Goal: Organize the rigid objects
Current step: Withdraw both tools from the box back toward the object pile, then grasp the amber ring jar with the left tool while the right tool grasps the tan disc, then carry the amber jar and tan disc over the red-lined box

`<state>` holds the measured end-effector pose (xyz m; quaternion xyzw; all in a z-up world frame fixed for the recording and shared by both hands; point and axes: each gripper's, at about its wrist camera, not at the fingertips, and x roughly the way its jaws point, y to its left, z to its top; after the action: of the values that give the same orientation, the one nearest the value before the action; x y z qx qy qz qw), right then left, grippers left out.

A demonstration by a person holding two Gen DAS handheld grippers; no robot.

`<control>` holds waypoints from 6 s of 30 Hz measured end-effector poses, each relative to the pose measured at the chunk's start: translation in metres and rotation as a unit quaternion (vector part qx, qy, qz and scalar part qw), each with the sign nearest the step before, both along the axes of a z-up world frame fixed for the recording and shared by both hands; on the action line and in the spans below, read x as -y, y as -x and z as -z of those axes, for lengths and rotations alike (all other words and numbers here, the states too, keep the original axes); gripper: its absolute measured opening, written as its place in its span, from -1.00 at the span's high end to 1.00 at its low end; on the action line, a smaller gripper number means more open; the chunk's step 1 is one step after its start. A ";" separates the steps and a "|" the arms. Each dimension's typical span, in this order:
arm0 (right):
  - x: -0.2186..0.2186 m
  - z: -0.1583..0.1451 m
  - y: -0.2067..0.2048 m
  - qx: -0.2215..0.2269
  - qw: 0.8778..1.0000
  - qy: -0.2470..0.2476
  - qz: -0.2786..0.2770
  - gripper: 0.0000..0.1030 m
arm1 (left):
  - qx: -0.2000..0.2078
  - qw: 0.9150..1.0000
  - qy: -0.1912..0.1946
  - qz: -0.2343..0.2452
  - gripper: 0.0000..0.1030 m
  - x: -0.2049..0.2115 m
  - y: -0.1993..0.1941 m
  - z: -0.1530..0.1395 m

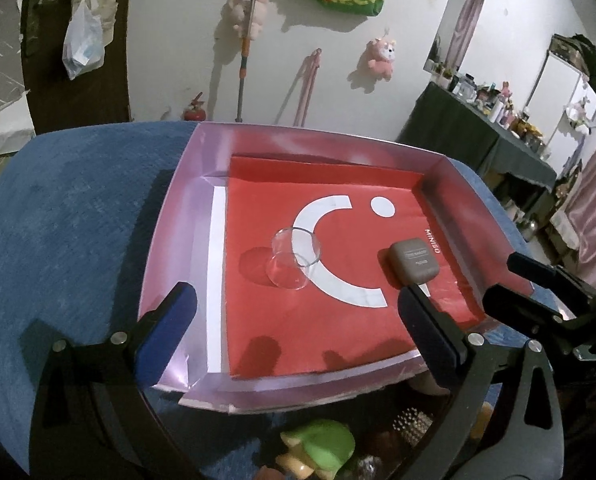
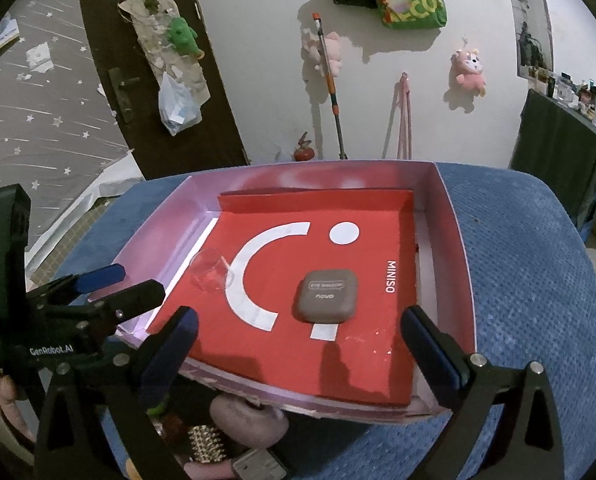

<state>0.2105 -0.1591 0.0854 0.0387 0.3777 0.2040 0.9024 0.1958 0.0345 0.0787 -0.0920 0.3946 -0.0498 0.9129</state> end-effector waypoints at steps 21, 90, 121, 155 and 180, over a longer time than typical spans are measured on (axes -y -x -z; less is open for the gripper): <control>0.006 -0.012 0.036 0.024 1.000 -0.011 -0.008 -1.00 | 0.036 0.999 -0.009 0.002 -1.00 0.002 0.037 -0.018; 0.018 0.066 0.126 0.012 1.000 0.024 0.007 -0.79 | -0.003 0.999 -0.027 0.047 -0.99 0.038 0.143 0.050; 0.009 0.078 0.131 0.047 0.996 0.072 0.023 0.08 | 0.041 0.991 -0.088 0.091 0.09 0.066 0.164 0.065; 0.009 0.027 0.130 0.057 0.998 0.014 -0.009 0.23 | 0.097 0.992 -0.037 0.077 0.32 0.035 0.145 0.010; -0.007 0.006 0.025 0.019 0.999 0.010 -0.031 0.23 | 0.053 0.995 -0.034 0.073 0.32 0.024 0.024 0.000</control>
<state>0.1853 -0.1523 0.0792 0.0137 0.3632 0.2285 0.9031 0.1718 0.0102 0.0791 -0.0294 0.3531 -0.1078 0.9289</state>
